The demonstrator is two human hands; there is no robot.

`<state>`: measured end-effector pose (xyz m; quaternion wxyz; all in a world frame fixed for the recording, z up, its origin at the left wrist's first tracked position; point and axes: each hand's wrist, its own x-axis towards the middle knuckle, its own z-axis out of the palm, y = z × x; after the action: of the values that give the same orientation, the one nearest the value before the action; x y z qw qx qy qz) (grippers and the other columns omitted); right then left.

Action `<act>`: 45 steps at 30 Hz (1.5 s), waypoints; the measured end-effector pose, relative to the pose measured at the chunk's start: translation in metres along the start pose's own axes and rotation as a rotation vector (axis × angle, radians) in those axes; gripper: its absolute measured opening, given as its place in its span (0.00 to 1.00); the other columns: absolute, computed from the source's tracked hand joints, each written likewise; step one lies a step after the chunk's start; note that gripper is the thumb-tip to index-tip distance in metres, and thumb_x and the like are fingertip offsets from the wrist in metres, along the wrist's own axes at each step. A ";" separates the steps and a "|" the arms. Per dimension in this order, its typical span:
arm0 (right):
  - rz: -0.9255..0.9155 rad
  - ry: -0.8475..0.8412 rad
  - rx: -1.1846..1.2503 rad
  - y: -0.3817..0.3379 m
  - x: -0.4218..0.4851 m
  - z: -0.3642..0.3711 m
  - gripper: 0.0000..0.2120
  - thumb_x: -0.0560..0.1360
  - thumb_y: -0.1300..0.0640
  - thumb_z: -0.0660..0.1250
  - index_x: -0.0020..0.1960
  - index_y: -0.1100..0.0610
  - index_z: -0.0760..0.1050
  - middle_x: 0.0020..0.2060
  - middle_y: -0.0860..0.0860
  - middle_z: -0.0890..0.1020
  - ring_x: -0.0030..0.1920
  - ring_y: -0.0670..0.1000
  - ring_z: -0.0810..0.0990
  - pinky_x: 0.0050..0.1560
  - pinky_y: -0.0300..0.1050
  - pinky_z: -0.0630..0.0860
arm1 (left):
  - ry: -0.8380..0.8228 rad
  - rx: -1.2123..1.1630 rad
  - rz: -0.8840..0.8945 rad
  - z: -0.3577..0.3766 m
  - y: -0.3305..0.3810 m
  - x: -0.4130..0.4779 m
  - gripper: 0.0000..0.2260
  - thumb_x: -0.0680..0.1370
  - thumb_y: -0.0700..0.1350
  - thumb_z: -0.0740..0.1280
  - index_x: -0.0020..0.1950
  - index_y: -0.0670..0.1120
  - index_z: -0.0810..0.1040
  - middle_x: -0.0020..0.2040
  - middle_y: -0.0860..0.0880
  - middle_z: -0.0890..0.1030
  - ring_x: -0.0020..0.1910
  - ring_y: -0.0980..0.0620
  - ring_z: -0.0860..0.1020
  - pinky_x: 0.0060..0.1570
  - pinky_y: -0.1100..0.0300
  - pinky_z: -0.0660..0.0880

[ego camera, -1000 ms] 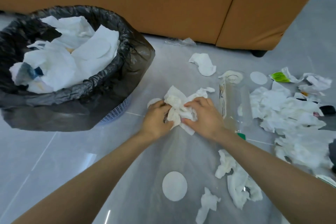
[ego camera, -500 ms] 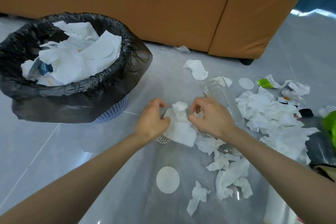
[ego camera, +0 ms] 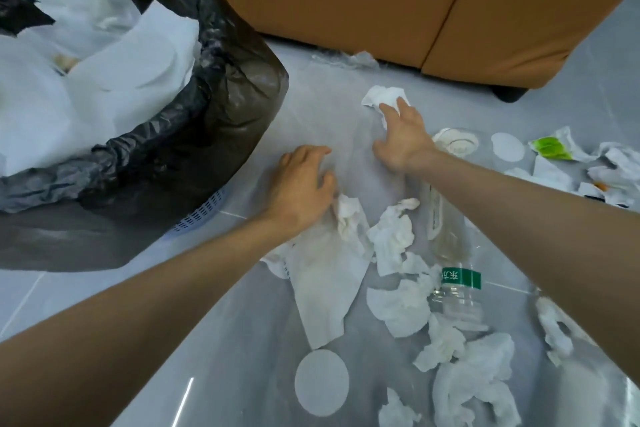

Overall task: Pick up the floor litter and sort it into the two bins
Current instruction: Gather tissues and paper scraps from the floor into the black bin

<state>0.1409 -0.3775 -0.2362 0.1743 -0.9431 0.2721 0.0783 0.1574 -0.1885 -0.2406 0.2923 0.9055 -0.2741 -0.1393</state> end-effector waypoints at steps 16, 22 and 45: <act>-0.137 0.144 -0.055 -0.006 -0.033 0.022 0.15 0.73 0.55 0.64 0.60 0.51 0.75 0.58 0.52 0.75 0.59 0.55 0.74 0.58 0.47 0.65 | 0.101 -0.200 0.006 0.024 -0.015 -0.021 0.14 0.78 0.36 0.61 0.61 0.45 0.77 0.60 0.48 0.77 0.59 0.49 0.74 0.63 0.56 0.71; -0.113 -0.023 0.026 -0.009 -0.082 0.021 0.15 0.73 0.64 0.63 0.58 0.56 0.77 0.56 0.57 0.80 0.58 0.58 0.77 0.53 0.44 0.72 | 0.041 -0.174 -0.017 0.022 -0.018 -0.051 0.14 0.79 0.39 0.59 0.62 0.45 0.77 0.60 0.47 0.78 0.59 0.48 0.74 0.63 0.56 0.69; 0.129 0.004 0.790 -0.014 -0.216 0.017 0.20 0.70 0.64 0.68 0.62 0.57 0.74 0.43 0.49 0.79 0.44 0.49 0.77 0.43 0.38 0.72 | -0.063 0.312 0.103 0.007 -0.006 -0.151 0.10 0.76 0.53 0.64 0.57 0.56 0.78 0.59 0.54 0.73 0.62 0.53 0.66 0.57 0.63 0.58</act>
<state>-0.0338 -0.2549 -0.1959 0.5177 -0.7846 0.3404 -0.0236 0.0349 -0.1006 -0.2365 0.1463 0.9198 -0.3476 -0.1084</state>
